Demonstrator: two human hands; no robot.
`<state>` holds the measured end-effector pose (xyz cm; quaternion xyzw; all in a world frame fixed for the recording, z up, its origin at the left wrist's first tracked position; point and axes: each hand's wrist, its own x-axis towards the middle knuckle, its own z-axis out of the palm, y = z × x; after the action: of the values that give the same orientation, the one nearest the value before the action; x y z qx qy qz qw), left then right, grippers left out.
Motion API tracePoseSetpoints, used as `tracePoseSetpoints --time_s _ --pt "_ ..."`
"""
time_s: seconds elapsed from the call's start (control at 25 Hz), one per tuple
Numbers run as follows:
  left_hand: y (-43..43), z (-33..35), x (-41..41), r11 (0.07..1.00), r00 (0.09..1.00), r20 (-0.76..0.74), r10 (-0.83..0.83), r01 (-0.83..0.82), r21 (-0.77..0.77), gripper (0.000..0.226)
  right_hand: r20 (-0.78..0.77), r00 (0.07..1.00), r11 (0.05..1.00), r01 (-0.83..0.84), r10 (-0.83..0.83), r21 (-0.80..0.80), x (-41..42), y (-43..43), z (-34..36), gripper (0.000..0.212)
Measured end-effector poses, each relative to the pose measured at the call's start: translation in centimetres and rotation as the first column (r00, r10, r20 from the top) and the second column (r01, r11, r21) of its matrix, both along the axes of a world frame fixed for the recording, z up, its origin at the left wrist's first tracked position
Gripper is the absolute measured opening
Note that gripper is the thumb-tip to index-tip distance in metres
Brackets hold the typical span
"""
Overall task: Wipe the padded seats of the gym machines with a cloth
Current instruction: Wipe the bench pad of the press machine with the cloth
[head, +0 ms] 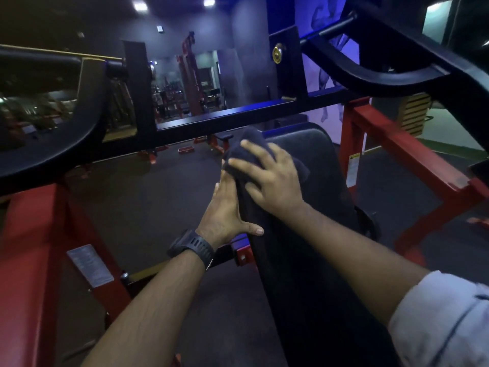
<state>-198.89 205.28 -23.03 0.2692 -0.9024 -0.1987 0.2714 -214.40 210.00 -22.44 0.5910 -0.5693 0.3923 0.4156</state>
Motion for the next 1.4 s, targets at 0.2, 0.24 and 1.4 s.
tracePoseSetpoints --time_s 0.2,0.24,1.4 --pt "-0.4 -0.3 0.1 0.997 0.999 0.027 -0.046 0.044 0.069 0.165 0.578 0.815 0.997 0.072 -0.04 -0.033 0.2 -0.8 3.3 0.058" --pt "-0.3 -0.3 0.1 0.996 0.998 0.036 -0.05 0.047 0.078 0.164 0.62 0.782 0.993 0.117 -0.07 -0.036 2.0 -1.3 3.1 0.056" --pt "-0.5 -2.0 0.2 0.996 0.997 -0.042 -0.069 0.071 0.056 0.16 0.244 0.968 0.998 0.051 -0.06 0.044 -1.9 3.8 -3.6 0.062"
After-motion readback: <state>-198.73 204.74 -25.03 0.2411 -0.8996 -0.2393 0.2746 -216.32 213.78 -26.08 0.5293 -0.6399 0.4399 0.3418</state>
